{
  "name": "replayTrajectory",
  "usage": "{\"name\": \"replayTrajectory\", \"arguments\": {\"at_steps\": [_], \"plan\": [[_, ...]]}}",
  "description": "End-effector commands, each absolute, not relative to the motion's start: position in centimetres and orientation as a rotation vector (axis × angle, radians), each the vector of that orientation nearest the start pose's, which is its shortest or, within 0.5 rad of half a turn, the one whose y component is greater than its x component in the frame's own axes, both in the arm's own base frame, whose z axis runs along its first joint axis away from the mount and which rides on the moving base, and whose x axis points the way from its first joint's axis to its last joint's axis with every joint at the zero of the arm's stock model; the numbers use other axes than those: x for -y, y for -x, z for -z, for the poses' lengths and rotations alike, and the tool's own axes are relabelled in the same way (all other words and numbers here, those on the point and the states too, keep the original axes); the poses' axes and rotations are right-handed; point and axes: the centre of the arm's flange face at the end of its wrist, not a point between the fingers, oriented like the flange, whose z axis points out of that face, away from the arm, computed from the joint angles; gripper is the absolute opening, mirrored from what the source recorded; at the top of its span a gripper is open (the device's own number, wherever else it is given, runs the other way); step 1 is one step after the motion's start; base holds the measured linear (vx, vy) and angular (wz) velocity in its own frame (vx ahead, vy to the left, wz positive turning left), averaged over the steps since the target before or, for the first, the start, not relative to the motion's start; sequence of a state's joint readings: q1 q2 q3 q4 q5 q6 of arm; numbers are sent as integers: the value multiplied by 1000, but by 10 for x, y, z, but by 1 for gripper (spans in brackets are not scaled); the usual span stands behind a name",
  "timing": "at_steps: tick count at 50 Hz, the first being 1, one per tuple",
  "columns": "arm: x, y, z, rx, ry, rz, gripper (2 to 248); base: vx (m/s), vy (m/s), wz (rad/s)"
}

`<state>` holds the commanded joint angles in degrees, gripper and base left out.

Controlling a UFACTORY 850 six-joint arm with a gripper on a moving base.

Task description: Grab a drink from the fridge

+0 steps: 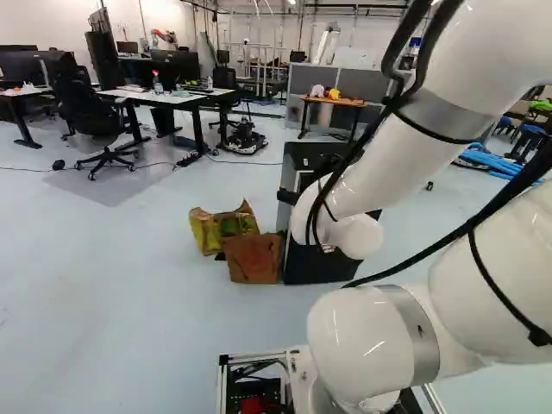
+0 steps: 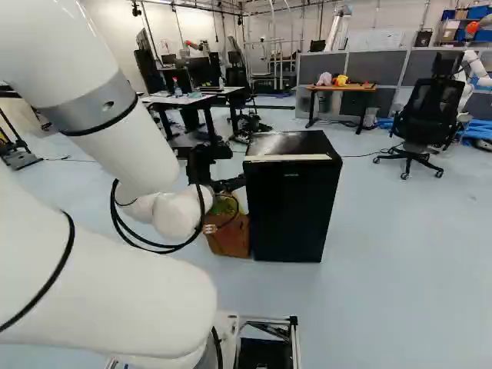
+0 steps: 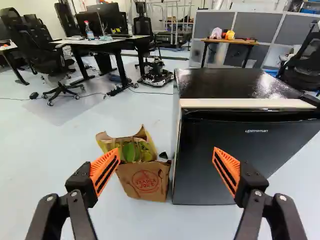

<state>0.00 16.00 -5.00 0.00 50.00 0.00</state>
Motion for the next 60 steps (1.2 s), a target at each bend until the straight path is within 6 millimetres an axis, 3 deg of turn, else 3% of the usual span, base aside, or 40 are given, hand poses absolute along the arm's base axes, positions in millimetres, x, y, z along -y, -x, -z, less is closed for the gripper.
{"name": "replayTrajectory", "arguments": {"at_steps": [60], "plan": [[0, -270, -366, 0, 2558, 1824, 247, 1, -43, 2]]}}
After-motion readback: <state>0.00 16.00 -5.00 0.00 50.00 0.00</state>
